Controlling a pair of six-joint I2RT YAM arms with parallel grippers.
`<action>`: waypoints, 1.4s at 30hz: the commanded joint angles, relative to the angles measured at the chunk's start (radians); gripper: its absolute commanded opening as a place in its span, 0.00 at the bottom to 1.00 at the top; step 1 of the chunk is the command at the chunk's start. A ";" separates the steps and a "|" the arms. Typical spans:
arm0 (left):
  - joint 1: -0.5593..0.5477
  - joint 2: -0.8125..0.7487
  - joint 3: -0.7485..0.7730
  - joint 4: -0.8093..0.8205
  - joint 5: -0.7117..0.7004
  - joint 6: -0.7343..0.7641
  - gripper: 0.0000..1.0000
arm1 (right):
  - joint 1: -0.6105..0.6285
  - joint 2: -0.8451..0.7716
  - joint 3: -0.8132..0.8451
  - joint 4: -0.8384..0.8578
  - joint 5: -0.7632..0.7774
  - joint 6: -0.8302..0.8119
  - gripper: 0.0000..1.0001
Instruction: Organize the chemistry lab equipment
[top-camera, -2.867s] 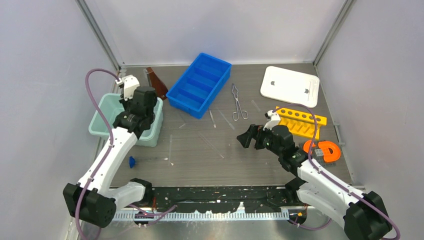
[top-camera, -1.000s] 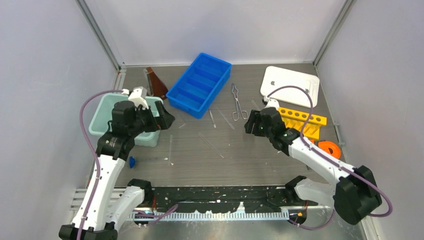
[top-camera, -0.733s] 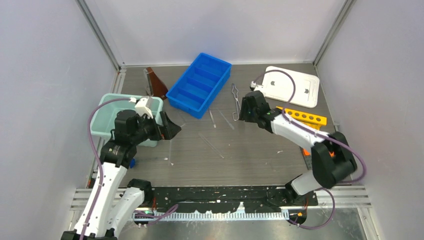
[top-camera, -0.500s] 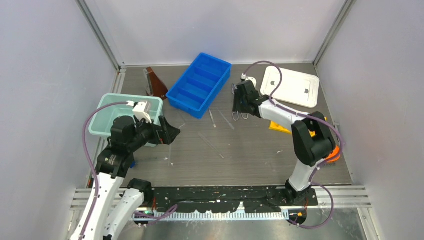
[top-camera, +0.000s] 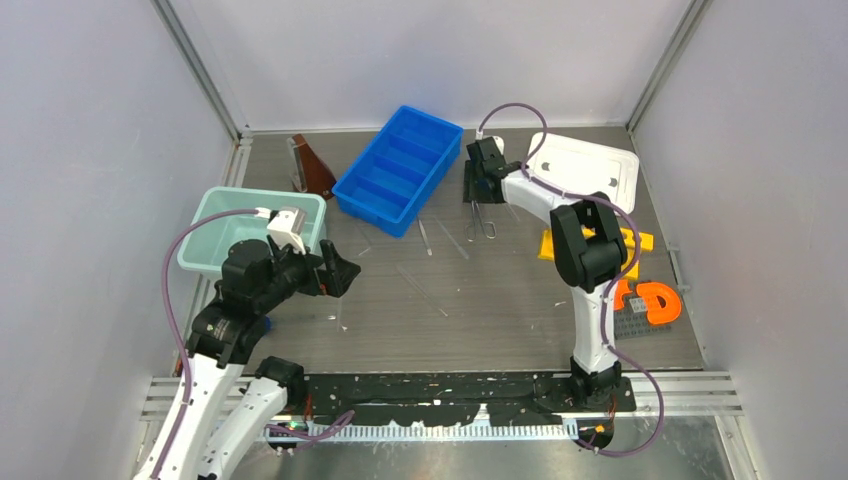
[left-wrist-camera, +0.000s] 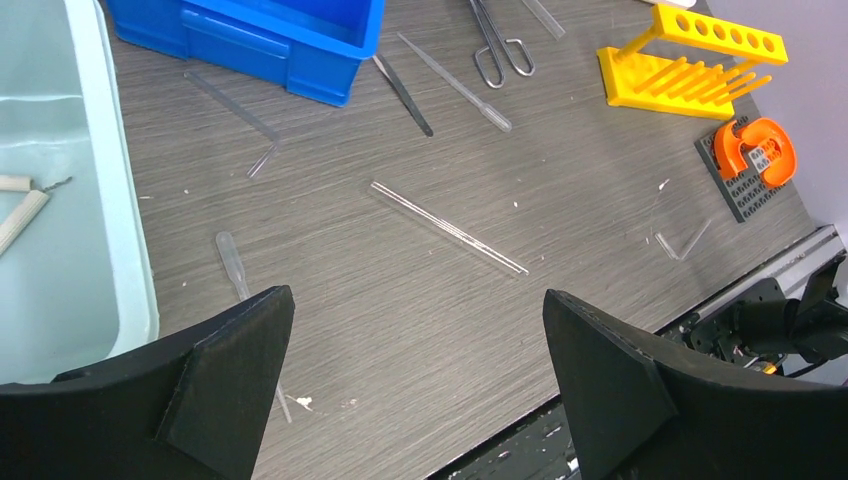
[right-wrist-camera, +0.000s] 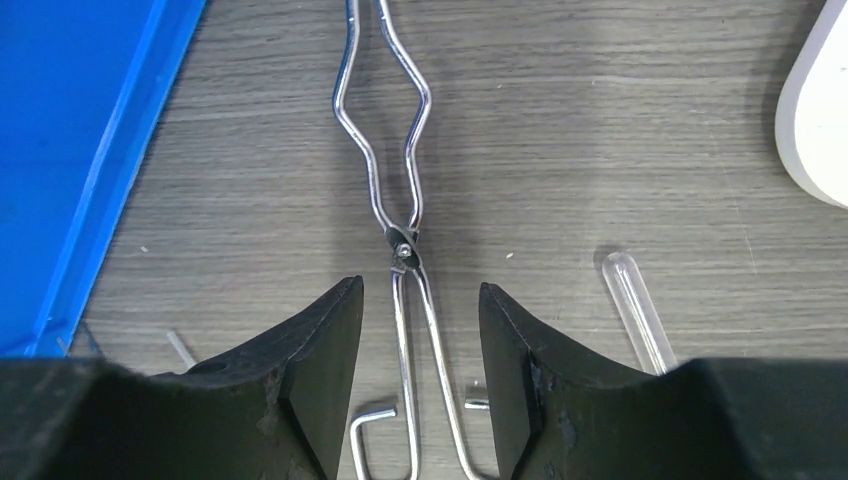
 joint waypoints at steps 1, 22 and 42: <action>-0.005 -0.005 0.019 0.006 -0.014 0.024 1.00 | -0.015 0.044 0.093 -0.041 -0.021 -0.028 0.53; -0.005 0.003 0.033 -0.021 -0.031 0.044 1.00 | -0.023 0.090 0.101 -0.006 0.002 -0.109 0.14; -0.005 0.016 0.034 -0.028 -0.036 0.057 1.00 | -0.023 -0.203 -0.079 0.041 0.019 -0.084 0.06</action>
